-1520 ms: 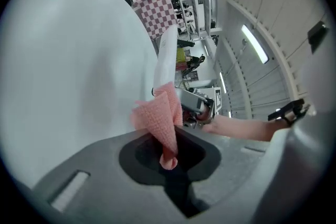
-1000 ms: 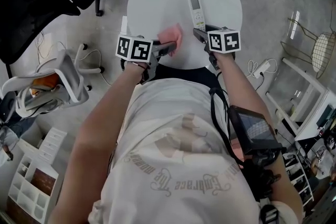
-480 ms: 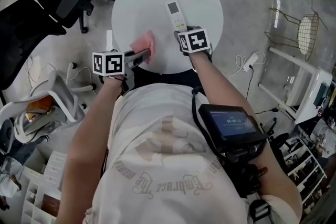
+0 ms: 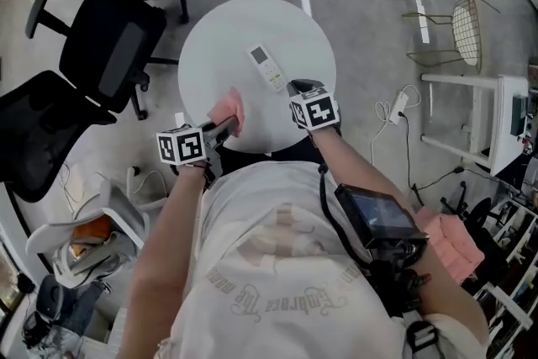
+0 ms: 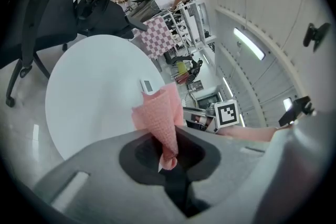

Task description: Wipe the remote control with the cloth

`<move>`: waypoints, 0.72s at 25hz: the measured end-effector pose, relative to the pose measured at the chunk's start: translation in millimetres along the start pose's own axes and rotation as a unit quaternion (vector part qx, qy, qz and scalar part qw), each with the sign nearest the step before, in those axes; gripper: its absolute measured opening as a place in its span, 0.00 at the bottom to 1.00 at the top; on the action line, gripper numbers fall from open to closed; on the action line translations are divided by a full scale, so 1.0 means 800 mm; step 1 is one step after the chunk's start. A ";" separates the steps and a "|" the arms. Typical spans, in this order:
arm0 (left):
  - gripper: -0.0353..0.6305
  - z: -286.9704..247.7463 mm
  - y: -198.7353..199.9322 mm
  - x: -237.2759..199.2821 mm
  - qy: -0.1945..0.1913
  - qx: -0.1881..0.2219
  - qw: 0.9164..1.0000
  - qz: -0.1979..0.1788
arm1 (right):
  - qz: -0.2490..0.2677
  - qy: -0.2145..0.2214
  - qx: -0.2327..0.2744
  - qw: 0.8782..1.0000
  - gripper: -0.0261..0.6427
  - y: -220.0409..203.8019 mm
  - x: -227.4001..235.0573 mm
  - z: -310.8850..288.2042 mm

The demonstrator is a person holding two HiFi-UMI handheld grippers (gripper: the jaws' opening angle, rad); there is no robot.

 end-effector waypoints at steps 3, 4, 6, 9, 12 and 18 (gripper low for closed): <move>0.11 0.001 0.001 0.012 0.000 0.009 1.000 -0.017 | -0.005 0.000 0.026 1.000 0.05 0.002 0.000 0.037; 0.11 0.001 0.002 0.017 0.003 0.014 1.000 -0.026 | -0.005 0.004 0.037 0.999 0.05 0.004 -0.001 0.049; 0.11 0.002 0.005 0.027 0.012 0.031 0.998 -0.045 | 0.001 0.014 0.065 0.998 0.05 0.009 0.000 0.070; 0.11 0.007 0.007 0.044 0.025 0.063 0.995 -0.072 | 0.010 0.037 0.112 0.993 0.05 0.017 -0.002 0.099; 0.11 0.011 0.002 0.063 0.034 0.089 0.991 -0.092 | 0.035 0.063 0.149 0.986 0.05 0.023 -0.007 0.127; 0.11 -0.001 0.001 0.136 0.039 0.154 0.980 -0.119 | 0.100 0.121 0.216 0.964 0.05 0.026 0.001 0.197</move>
Point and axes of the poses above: the fingertips, and each gripper's own axes: z backward along the fingers, x to its right, y out of its top, the point moved 3 cm from there along z, backward along the fingers, and after that the axes turned 9 degrees about y, right-handed, at the moved point
